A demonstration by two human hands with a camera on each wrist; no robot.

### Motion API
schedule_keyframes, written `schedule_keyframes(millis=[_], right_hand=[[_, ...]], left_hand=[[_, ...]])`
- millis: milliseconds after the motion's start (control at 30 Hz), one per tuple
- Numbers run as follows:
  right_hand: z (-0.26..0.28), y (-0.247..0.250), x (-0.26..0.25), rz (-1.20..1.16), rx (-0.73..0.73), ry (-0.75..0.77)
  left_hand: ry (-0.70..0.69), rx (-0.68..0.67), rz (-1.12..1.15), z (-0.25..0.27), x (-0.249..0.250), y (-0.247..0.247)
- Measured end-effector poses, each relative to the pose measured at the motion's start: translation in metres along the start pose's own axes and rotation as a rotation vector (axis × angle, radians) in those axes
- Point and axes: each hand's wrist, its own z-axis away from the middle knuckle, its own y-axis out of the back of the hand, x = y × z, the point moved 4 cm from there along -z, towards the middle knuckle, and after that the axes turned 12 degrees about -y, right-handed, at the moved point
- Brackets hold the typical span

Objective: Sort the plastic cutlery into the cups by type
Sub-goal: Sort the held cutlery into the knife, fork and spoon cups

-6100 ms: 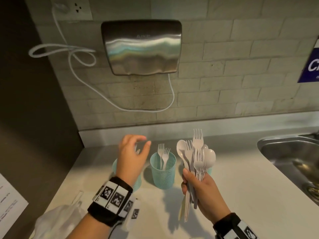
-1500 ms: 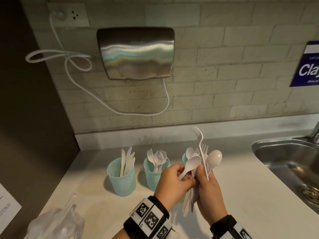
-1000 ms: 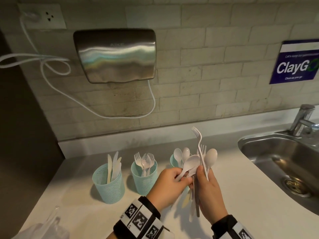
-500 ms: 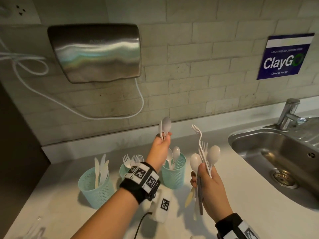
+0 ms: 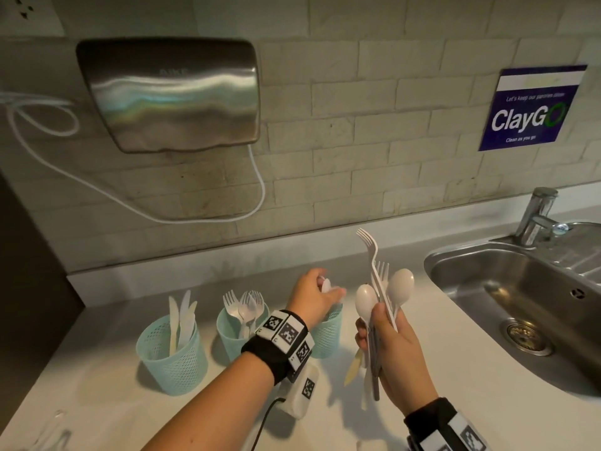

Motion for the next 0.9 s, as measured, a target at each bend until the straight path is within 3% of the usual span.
schedule_keyframes(millis=[100,167,300,467,600,733,900], right_hand=[[0.001,-0.005,0.000,0.009,-0.043,0.001],[0.001,-0.008,0.000,0.020,-0.070,-0.002],[0.002,-0.021,0.004,0.068,-0.105,-0.014],[0.005,-0.039,0.010,0.108,-0.173,-0.032],[0.009,-0.051,0.014,0.116,-0.248,-0.047],[0.012,-0.059,0.021,0.144,-0.302,-0.070],[0.013,-0.068,0.024,0.147,-0.344,-0.112]], left_hand=[[-0.187,0.195,-0.007,0.013,0.034,0.019],[-0.239,0.244,0.079,0.023,0.053,0.030],[-0.150,0.100,0.266,0.035,0.067,0.032],[-0.130,0.080,0.162,0.046,0.067,0.046],[-0.121,0.193,0.163,0.051,0.069,0.073],[-0.118,0.385,0.349,0.050,0.071,0.107],[-0.133,0.409,0.264,0.058,0.066,0.135]])
